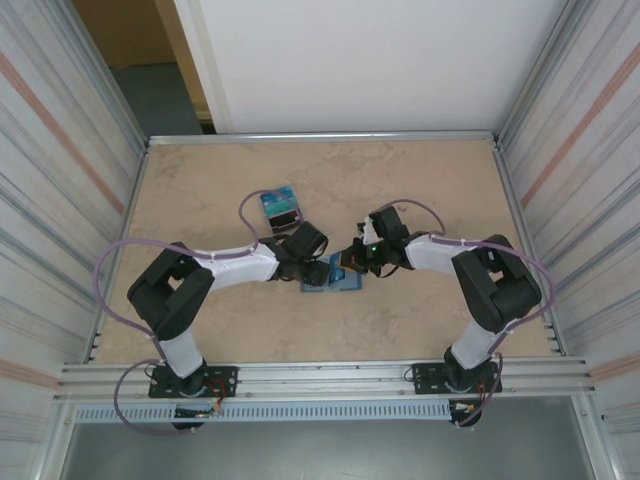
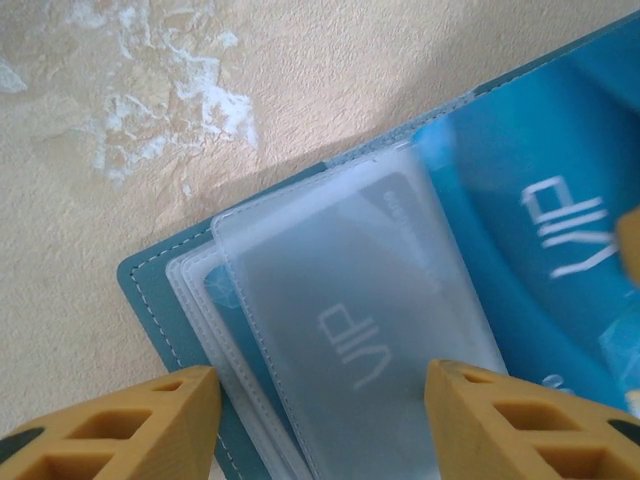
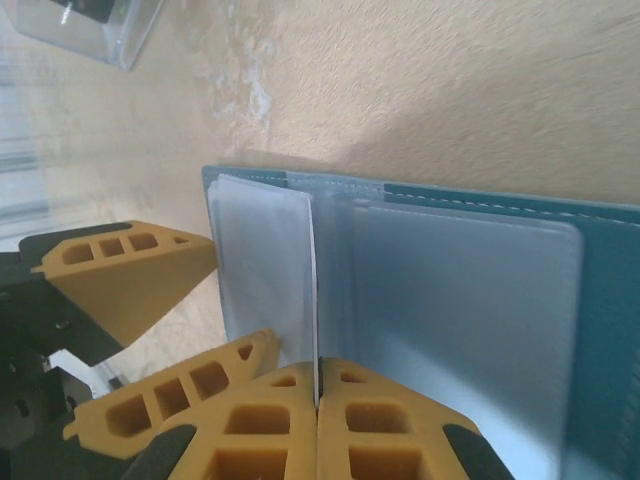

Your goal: Take the credit cards out of the card holder

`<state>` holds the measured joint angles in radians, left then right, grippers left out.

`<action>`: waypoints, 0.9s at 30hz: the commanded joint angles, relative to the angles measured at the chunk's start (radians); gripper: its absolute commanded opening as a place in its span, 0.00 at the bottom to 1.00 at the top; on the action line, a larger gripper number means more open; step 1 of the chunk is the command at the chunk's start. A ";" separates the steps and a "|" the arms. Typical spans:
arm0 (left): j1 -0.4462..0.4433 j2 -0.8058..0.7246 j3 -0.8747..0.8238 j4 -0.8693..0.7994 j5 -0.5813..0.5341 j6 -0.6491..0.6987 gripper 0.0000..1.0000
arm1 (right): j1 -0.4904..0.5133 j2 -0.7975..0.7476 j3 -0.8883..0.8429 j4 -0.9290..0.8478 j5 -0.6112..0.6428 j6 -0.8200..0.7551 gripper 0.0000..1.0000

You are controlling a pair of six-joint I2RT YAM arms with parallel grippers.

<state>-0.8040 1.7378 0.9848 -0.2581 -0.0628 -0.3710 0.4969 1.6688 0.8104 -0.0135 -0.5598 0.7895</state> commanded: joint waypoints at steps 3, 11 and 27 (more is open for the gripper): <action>0.020 -0.086 -0.012 -0.022 0.019 -0.019 0.61 | -0.019 -0.113 0.005 -0.117 0.073 -0.079 0.00; 0.082 -0.240 -0.038 0.033 0.127 -0.087 0.63 | 0.010 -0.260 -0.033 -0.041 0.073 -0.144 0.00; 0.178 -0.421 -0.167 0.433 0.569 -0.156 0.51 | 0.038 -0.379 -0.024 0.242 -0.140 -0.118 0.00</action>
<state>-0.6281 1.3487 0.8307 0.0578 0.3885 -0.5072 0.5247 1.3071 0.7635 0.1616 -0.6415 0.6666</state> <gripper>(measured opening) 0.515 0.049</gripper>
